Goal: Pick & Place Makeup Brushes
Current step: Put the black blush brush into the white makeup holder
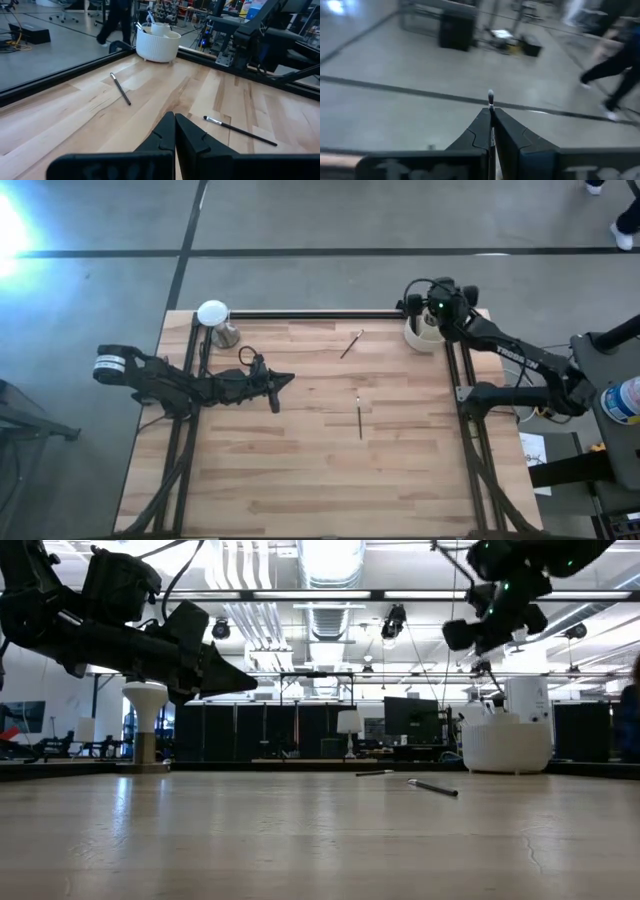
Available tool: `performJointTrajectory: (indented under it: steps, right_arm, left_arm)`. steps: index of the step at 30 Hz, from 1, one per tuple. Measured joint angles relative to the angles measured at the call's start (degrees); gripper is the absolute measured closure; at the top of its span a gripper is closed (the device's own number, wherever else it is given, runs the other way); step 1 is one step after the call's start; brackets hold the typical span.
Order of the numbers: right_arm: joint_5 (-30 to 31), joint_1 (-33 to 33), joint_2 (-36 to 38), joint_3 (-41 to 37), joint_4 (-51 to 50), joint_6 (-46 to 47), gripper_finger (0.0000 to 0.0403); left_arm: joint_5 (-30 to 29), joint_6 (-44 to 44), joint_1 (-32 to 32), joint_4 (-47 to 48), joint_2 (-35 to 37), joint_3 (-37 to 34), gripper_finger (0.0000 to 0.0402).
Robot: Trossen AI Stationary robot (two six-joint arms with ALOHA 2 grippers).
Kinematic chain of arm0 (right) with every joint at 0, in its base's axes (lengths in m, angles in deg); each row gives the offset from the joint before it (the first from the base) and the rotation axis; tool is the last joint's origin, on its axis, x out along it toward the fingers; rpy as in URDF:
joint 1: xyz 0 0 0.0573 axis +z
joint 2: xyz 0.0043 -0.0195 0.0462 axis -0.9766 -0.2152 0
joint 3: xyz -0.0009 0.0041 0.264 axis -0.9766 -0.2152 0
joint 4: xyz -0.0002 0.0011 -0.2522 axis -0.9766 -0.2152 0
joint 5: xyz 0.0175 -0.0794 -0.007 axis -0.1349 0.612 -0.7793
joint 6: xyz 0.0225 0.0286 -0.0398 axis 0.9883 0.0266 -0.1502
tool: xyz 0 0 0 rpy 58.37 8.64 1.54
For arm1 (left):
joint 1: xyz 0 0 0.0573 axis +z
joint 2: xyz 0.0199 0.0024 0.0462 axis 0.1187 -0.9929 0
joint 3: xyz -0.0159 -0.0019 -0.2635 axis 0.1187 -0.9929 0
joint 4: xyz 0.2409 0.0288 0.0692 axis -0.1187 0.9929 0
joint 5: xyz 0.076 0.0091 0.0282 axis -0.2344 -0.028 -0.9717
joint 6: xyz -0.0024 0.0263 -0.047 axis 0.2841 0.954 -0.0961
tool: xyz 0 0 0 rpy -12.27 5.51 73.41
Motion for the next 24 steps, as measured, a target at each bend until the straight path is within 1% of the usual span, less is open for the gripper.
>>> performJointTrajectory:
  steps: [5, 12, 19, 24]
  right_arm:
    - [3.51, -2.31, -3.40, -0.22, 0.00, 2.21, 0.0390]
    - [9.53, -2.54, -8.01, 0.31, 0.41, 1.66, 0.0390]
    - [9.83, -2.62, -10.72, -0.43, -1.71, 4.90, 0.0390]
    - [9.80, -2.92, -11.14, -0.72, -1.84, 6.68, 0.0390]
  left_arm:
    - [-0.13, 0.05, 0.04, 0.01, -0.01, 0.00, 0.0399]
    - [-0.17, 0.05, 0.07, 0.34, -0.01, 0.00, 0.0399]
    - [-0.17, 0.05, 0.04, 0.47, -0.01, -0.07, 0.0399]
    - [-0.17, 0.05, 0.04, 0.58, -0.01, -0.32, 0.0399]
